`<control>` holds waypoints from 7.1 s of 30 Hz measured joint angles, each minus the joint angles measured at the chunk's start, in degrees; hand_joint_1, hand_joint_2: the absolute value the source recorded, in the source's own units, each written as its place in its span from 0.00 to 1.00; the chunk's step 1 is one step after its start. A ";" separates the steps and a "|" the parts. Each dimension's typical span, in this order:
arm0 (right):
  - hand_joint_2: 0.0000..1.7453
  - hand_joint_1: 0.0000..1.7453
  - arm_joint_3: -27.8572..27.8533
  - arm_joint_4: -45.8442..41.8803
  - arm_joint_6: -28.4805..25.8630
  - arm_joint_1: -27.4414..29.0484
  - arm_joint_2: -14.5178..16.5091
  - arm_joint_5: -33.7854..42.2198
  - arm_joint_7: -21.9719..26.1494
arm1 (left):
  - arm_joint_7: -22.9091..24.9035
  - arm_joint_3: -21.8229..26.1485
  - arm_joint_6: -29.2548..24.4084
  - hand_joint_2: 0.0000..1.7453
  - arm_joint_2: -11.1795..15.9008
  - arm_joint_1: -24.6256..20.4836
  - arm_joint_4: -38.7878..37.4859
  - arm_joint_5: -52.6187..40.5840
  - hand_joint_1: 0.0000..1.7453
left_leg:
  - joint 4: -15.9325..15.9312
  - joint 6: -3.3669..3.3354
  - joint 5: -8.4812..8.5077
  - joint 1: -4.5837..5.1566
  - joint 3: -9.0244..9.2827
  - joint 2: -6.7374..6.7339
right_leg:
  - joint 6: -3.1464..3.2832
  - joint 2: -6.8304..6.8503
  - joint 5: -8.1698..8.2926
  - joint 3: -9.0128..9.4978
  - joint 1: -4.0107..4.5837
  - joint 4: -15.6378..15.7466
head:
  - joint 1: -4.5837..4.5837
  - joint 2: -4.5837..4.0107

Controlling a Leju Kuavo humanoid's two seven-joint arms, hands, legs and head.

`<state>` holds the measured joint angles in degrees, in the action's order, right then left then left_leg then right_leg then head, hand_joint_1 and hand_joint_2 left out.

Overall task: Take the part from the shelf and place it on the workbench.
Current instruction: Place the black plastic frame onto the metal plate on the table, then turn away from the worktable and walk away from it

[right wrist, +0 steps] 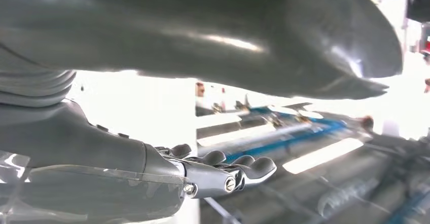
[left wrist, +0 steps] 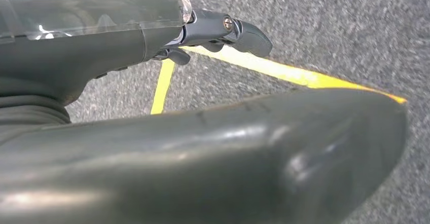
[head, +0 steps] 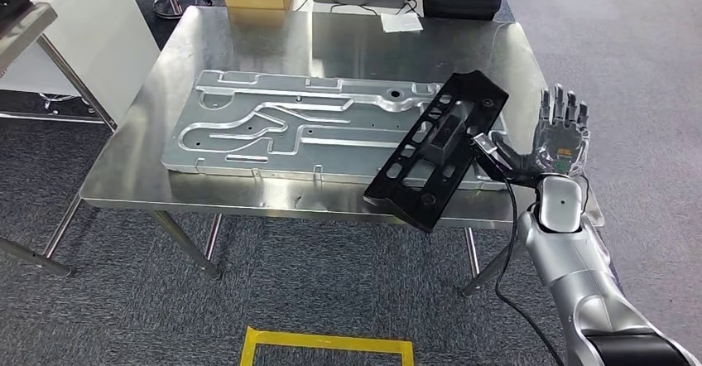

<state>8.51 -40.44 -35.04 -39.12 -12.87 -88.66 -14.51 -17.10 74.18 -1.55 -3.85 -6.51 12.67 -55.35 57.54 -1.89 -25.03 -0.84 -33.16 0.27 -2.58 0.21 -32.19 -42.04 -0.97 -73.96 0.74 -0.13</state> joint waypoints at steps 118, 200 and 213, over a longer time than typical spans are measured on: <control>0.00 0.00 -68.51 27.49 28.40 37.89 22.46 27.63 17.78 | -4.67 7.50 -1.84 0.00 -1.50 1.79 0.03 5.91 0.00 | -0.70 0.44 -2.52 0.09 2.97 -1.37 | 0.35 3.72 2.60 11.16 -0.14 14.67 | -0.09 0.00; 0.00 0.00 -78.23 28.29 21.23 33.50 25.14 36.36 20.18 | -0.73 -2.80 4.22 0.00 4.81 3.59 0.03 -10.27 0.00 | 16.18 3.62 -8.51 0.20 -7.43 0.26 | 4.10 2.23 3.47 12.10 0.41 17.06 | 0.95 0.01; 0.00 0.00 -79.93 28.27 21.82 34.88 25.71 37.63 20.59 | -2.72 -4.60 1.32 0.00 4.10 4.37 0.03 -12.20 0.00 | -1.00 0.52 -1.24 0.60 1.71 0.46 | 1.33 0.37 -4.63 7.59 0.40 4.45 | 0.65 0.01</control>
<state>-71.42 -12.17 -13.22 -4.24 12.84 -51.04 6.09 -19.82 69.58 -0.23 0.25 -2.14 12.70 -67.55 56.54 -1.37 -26.27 -0.24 -31.46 0.73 -1.25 0.58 -36.82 -34.45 -0.57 -69.51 1.39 -0.12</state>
